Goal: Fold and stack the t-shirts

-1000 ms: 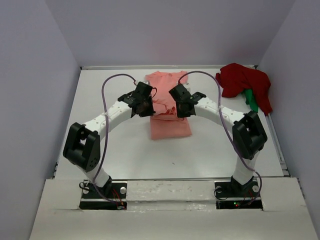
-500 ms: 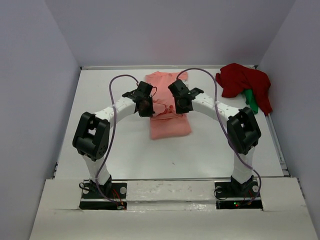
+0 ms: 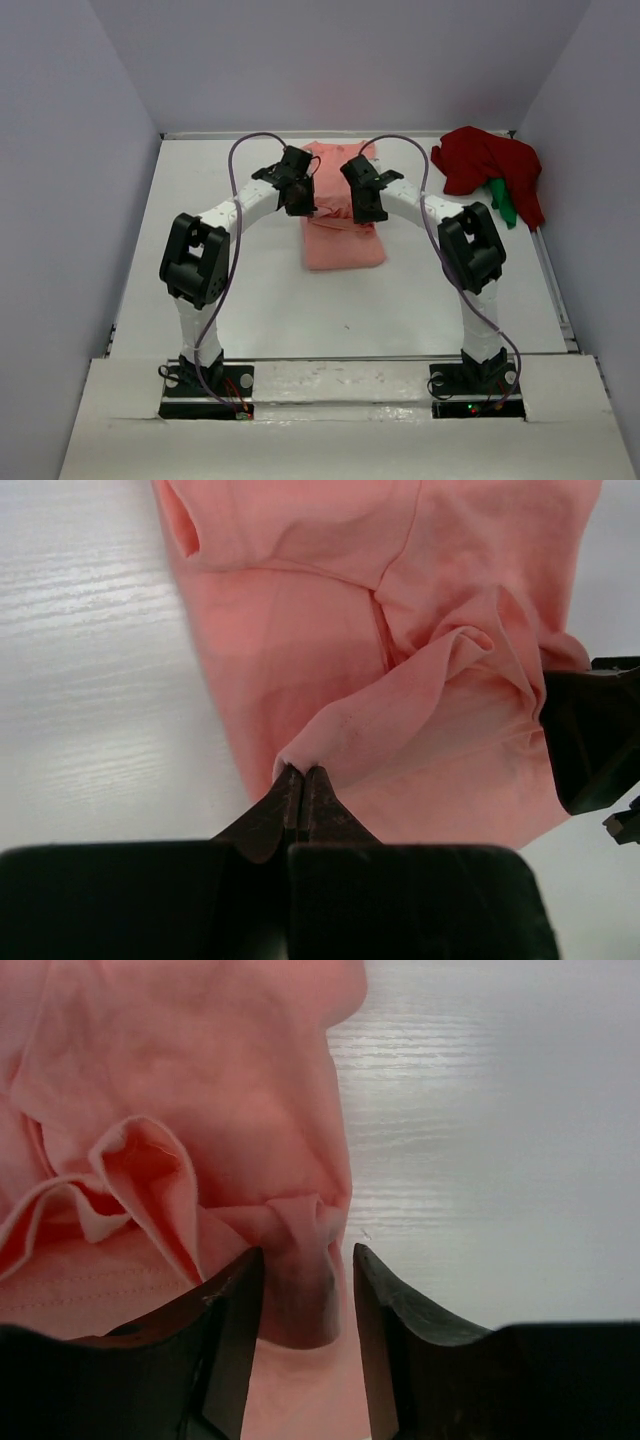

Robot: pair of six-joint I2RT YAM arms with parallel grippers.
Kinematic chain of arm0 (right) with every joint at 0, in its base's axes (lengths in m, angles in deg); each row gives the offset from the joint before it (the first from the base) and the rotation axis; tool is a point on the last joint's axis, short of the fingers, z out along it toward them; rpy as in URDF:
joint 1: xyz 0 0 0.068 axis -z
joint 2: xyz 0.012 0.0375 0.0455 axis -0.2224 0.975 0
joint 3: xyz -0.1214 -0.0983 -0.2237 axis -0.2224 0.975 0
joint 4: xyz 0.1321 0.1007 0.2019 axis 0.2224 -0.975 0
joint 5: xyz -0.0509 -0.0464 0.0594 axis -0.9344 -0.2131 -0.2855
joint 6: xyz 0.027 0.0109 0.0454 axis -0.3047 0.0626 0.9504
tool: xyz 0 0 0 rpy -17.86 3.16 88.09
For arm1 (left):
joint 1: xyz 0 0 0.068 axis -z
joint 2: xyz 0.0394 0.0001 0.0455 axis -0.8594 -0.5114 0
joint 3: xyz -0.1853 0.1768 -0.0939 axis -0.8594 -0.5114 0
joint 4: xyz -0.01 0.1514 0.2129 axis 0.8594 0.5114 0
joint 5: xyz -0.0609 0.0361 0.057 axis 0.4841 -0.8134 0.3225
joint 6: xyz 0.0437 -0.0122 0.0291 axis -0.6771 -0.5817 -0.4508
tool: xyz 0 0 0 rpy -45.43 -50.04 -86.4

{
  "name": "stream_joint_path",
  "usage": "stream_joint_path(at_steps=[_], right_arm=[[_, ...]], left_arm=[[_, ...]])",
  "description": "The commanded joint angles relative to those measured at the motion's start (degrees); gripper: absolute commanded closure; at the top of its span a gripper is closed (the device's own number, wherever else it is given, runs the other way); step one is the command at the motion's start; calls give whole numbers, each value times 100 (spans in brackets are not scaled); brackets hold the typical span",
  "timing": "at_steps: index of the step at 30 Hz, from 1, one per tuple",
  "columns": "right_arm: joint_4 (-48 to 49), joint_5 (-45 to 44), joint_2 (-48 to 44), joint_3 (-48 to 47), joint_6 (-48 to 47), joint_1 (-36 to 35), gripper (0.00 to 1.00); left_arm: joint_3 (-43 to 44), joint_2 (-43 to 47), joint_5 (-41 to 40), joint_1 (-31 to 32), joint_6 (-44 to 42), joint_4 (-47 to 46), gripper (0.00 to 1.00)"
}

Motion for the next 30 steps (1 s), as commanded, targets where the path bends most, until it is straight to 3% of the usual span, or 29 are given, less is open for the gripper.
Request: stream_joint_path(at_steps=[1, 7, 15, 19, 21, 23, 25, 28, 29, 30], right_arm=[[9, -275, 235, -360, -149, 91, 49], [71, -487, 289, -747, -509, 196, 39], [-219, -504, 69, -1441, -905, 355, 34], [-290, -285, -230, -1285, -940, 355, 35], [-281, -101, -449, -1101, -958, 355, 35], [-194, -22, -573, -977, -1063, 355, 36], [-202, 5, -669, -880, -1098, 355, 39], [-246, 365, -906, -661, -976, 355, 48], [-150, 453, -1003, -373, -958, 355, 66], [-149, 549, -1091, -239, -923, 294, 77]], left_arm=[[432, -253, -11, -148, -250, 215, 100], [494, -263, -631, -175, -180, 207, 100], [292, -131, -1161, -175, -66, 242, 96], [107, 106, -1003, -175, -31, 66, 71], [90, 211, -1099, -167, 39, 22, 47], [124, 229, -1222, -158, 66, -13, 39], [230, 125, -1363, -149, 93, -4, 27], [529, -8, -1390, -105, 119, 110, 24], [538, 18, -1381, -53, 110, 127, 24], [494, 53, -1372, -26, 128, 119, 24]])
